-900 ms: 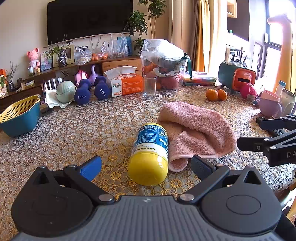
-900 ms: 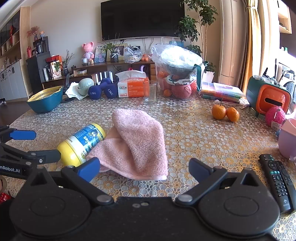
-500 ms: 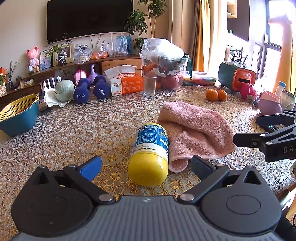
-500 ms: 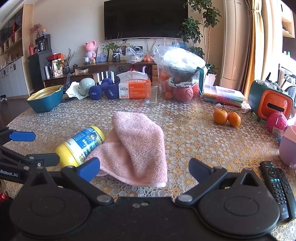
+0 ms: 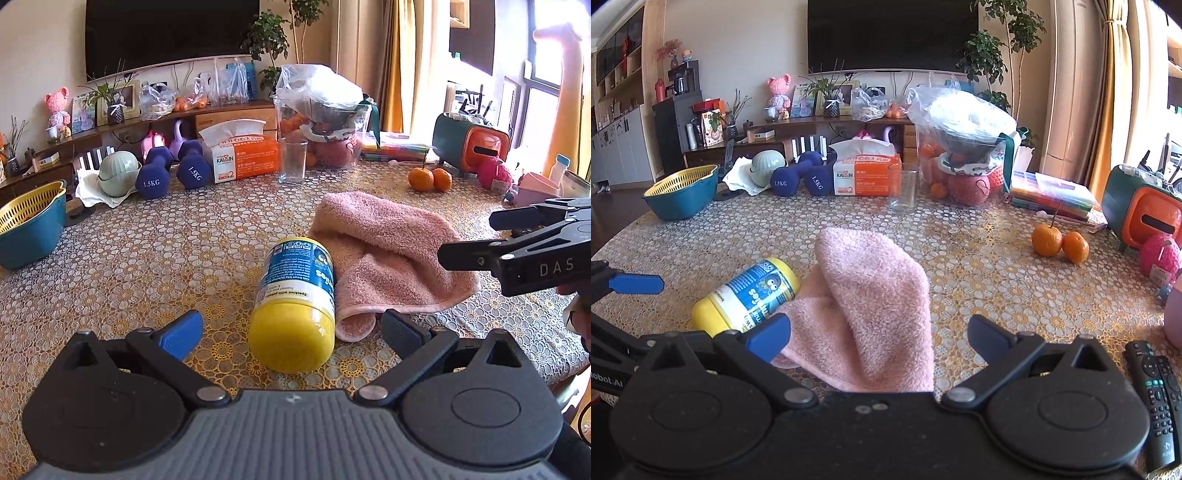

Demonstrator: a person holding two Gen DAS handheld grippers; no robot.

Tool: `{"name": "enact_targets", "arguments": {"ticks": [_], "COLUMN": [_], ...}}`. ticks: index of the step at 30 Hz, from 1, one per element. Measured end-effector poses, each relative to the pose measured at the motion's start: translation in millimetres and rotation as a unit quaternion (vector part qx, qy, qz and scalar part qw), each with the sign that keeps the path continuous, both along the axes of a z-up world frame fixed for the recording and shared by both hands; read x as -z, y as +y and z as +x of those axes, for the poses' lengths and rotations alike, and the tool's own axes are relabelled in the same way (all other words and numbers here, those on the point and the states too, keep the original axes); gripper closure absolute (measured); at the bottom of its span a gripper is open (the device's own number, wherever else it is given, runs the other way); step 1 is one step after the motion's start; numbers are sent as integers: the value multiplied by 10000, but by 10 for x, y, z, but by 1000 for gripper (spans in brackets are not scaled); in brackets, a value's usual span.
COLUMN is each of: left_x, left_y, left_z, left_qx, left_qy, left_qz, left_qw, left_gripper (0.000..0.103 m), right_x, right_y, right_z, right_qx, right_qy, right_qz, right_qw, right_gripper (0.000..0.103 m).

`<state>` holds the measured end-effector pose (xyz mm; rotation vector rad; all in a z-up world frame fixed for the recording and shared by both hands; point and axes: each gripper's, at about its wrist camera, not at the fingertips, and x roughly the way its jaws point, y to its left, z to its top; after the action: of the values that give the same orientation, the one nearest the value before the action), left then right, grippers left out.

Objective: Clean container
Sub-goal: 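Close left gripper on the yellow bottle while right gripper grasps the pink towel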

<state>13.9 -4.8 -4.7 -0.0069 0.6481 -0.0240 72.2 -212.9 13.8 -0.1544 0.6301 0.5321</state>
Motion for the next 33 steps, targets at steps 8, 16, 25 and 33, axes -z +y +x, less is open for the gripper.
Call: {"name": "enact_targets", "arguments": {"ticks": [8,16,25,33], "left_x": [106,296,362,325], "left_y": [20,40,99,155], "left_z": [118,223,251,261], "left_qx": [36,74,91,70], "left_qy": [117,267,289,235], "left_qz": [-5,-76,-216,-345], "left_qw": [9999,9996,9993,9991], "left_gripper": [0,0,9,31], "right_x": [2,183,448,476], "right_y": [105,328,554,636], "right_z": [186,518,661,644], "right_qx": [-106,-153,-269,-279], "right_qy": [34,376,626,441], "right_qz": [-61,-32,-351,-608], "right_qw": [9999,9992,9971,9968], "right_gripper": [1,1,1,3]}}
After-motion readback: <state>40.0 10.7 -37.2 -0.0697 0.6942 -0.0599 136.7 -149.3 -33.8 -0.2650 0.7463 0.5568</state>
